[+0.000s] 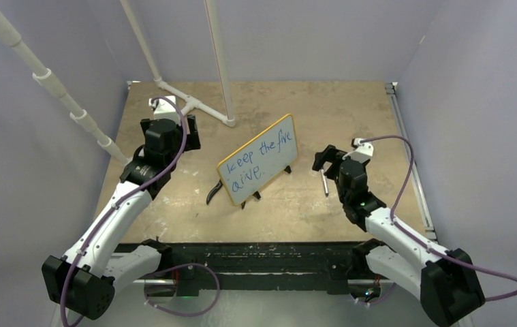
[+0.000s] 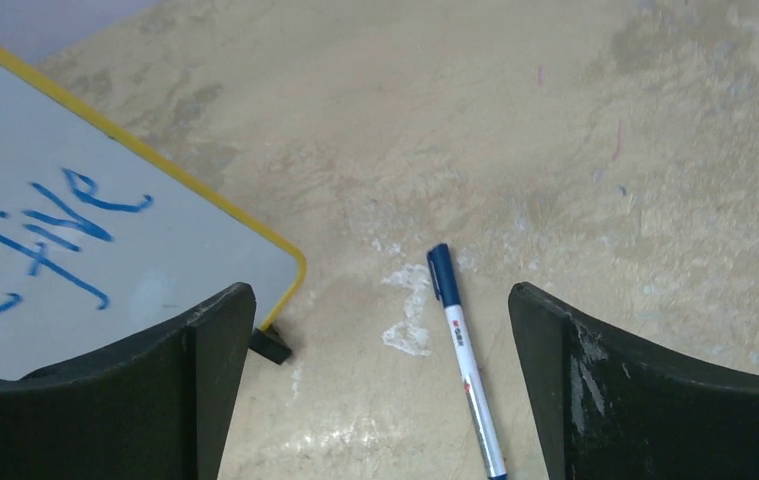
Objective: Write a sentence on the whiteboard
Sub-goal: Reset both arms
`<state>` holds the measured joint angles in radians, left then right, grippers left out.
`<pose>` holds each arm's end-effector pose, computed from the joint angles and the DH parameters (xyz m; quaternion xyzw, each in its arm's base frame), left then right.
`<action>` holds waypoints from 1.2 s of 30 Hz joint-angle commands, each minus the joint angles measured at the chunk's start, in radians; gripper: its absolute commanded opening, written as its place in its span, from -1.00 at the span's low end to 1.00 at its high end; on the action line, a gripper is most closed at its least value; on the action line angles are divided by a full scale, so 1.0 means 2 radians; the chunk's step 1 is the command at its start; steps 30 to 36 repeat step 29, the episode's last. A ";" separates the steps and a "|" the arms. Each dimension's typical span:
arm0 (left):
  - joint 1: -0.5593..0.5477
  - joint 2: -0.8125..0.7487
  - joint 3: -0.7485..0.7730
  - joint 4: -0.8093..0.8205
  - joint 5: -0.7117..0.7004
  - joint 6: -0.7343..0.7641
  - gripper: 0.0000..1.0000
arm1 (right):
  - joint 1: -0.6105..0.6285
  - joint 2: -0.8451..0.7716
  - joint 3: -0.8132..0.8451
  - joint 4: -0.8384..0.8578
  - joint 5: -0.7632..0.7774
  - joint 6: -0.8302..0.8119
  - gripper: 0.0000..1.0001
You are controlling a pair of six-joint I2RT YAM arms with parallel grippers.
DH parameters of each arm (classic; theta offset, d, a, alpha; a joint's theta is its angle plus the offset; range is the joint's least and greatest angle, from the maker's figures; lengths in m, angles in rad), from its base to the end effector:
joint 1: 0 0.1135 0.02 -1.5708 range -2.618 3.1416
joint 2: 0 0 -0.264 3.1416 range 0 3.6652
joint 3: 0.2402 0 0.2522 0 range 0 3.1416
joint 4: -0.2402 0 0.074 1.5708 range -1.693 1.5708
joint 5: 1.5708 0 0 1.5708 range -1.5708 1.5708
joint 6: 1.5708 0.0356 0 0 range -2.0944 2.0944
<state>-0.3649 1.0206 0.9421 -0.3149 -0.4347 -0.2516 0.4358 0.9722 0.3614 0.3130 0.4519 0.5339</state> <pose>0.2193 -0.0677 0.3384 -0.0736 0.8176 0.0064 0.5711 0.1948 0.0736 0.2091 0.1714 0.7763 0.1106 0.5965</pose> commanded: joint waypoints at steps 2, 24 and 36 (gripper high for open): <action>0.011 -0.017 0.002 0.015 -0.022 -0.010 0.84 | -0.002 -0.061 0.074 -0.051 -0.021 -0.055 0.97; 0.011 -0.184 -0.074 0.077 -0.070 0.022 0.83 | -0.004 -0.204 0.122 -0.077 -0.077 -0.163 0.97; 0.011 -0.185 -0.073 0.075 -0.068 0.021 0.84 | -0.003 -0.206 0.120 -0.076 -0.067 -0.166 0.97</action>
